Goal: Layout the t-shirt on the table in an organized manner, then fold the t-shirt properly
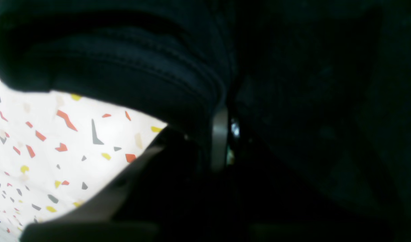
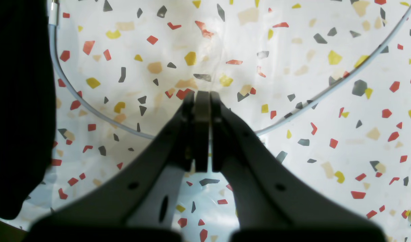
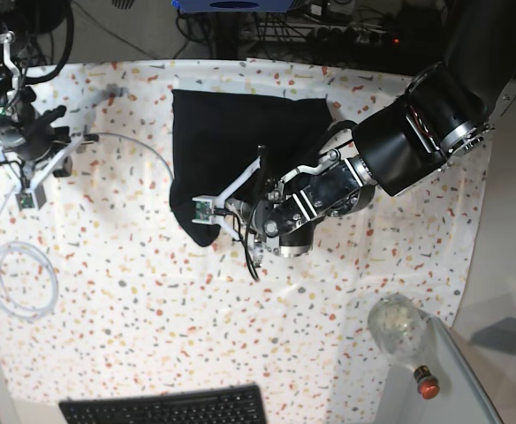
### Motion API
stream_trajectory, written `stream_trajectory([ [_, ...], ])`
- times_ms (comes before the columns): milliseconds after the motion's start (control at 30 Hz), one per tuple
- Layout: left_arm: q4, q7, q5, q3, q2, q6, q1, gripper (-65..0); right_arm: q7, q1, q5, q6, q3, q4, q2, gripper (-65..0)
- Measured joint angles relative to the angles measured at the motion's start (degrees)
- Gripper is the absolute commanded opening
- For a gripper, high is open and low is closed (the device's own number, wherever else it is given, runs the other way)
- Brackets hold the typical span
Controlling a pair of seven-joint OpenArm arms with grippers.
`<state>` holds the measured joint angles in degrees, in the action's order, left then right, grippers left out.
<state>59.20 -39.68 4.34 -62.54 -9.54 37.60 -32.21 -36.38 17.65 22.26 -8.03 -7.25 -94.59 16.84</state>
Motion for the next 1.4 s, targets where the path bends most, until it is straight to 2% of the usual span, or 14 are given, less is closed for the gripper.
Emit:
stream_trajectory([
  [133, 0.1, -2.1, 0.4, 0.0, 0.0, 0.2, -0.7, -65.0, 0.0, 0.0, 0.0, 0.0, 0.0, 0.0, 0.0, -65.0],
  [333, 4.0, -3.5, 2.9, -0.1, -0.7, 0.8, -3.4, -27.5, 0.0, 0.0, 0.0, 0.0, 0.0, 0.0, 0.0, -65.0],
  [433, 5.5, -3.4, 3.9, -0.1, -0.3, 0.8, -5.2, -16.8, 0.0, 0.0, 0.0, 0.0, 0.1, 0.0, 0.0, -65.0],
  [533, 5.9, -5.9, 4.7, -0.1, -0.3, 0.8, -6.1, -13.0, 0.0, 0.0, 0.0, 0.0, 0.1, 0.0, 0.0, -65.0],
  [633, 9.4, -8.9, 4.5, 1.0, -1.1, 0.8, -6.5, -16.1, 0.0, 0.2, -0.1, 0.0, 0.2, -0.4, 0.0, -65.0],
  [700, 14.6, -10.9, 5.0, 8.1, -1.3, 1.3, -5.6, -23.4, 0.1, 1.3, -0.3, 0.1, 0.4, -2.2, -0.1, -65.0],
  [733, 18.2, -12.9, 4.9, 12.5, -1.4, 1.2, -4.9, -29.0, 0.0, 2.3, -0.1, 0.2, 0.5, -3.9, 0.0, -65.0],
  [800, 26.5, -15.7, 4.5, 21.6, -1.7, 0.4, -3.0, -46.9, -0.3, 4.3, -0.1, 0.0, 0.6, -8.0, 0.0, -65.0],
  [833, 31.2, -16.9, 3.7, 26.3, -1.8, 0.3, -0.5, -59.1, -0.3, 5.5, -0.4, 0.3, 0.7, -10.5, 0.0, -65.0],
  [867, 35.2, -17.9, 3.7, 30.1, -2.2, -0.1, 2.0, -65.0, -0.2, 6.0, -0.3, 0.2, 1.4, -12.6, 0.2, -65.0],
  [967, 44.7, -19.8, 3.4, 38.4, -3.1, 0.1, 15.1, -65.0, 0.9, 8.1, -0.1, 0.0, 6.3, -18.8, 0.4, -65.0],
  [1067, 49.4, -19.8, 4.0, 42.7, -3.5, 0.6, 27.7, -65.0, -0.3, 9.4, -0.2, -0.1, 14.9, -18.8, 0.4, -65.0],
  [1233, 50.8, -9.5, 3.0, 49.4, -3.7, 0.1, 42.1, -65.0, 1.4, 8.0, -0.7, -0.1, 25.6, -18.6, 0.4, -65.0],
  [1400, 50.4, -4.5, -4.1, 52.2, -3.8, 0.2, 51.1, -65.0, 5.4, 5.9, 0.0, -0.3, 32.5, -16.6, 0.4, -65.0],
])
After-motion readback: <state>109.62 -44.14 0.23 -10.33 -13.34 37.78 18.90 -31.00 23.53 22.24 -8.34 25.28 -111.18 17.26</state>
